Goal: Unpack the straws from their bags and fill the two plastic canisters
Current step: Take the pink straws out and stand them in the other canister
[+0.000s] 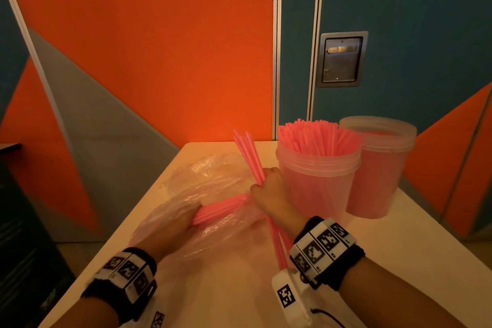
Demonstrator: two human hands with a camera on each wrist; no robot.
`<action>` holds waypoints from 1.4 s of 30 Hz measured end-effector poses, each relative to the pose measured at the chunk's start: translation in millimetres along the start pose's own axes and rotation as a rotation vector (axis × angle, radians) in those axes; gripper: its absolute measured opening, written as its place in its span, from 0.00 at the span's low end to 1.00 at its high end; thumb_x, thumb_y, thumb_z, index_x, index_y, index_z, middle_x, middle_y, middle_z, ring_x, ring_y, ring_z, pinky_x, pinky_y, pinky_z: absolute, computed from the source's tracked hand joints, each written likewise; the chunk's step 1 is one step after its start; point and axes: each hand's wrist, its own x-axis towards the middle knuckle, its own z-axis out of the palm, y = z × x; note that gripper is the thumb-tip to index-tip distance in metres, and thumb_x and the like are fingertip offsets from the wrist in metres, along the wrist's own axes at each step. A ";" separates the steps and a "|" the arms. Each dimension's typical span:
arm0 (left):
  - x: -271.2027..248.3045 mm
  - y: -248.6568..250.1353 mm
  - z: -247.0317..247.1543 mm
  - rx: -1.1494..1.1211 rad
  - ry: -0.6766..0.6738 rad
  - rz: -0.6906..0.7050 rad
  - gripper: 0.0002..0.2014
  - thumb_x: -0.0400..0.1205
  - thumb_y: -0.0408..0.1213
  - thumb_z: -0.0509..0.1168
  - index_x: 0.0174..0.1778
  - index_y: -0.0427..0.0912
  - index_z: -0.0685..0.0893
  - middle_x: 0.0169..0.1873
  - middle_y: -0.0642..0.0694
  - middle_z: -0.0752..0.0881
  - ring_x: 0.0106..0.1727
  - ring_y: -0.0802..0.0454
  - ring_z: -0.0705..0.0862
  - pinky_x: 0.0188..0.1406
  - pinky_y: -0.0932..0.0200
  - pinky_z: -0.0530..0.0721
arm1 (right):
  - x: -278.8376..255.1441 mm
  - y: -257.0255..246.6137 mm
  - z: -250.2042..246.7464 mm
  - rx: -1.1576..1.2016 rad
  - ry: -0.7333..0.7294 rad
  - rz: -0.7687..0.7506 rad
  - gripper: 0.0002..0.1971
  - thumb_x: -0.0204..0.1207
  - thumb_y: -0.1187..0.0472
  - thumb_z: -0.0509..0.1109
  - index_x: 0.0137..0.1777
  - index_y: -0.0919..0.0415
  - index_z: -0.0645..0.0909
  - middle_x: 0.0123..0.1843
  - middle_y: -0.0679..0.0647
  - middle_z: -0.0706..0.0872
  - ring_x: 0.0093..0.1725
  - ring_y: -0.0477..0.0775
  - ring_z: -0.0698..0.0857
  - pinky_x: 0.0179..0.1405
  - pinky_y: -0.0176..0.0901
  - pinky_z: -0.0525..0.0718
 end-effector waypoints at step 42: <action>48.0 194.0 24.8 -1.329 0.332 0.043 0.14 0.86 0.31 0.53 0.61 0.57 0.66 0.57 0.59 0.77 0.56 0.79 0.78 0.51 0.79 0.76 | -53.9 24.8 -49.1 0.993 0.056 0.061 0.28 0.67 0.49 0.76 0.65 0.60 0.77 0.55 0.60 0.88 0.56 0.57 0.87 0.60 0.56 0.84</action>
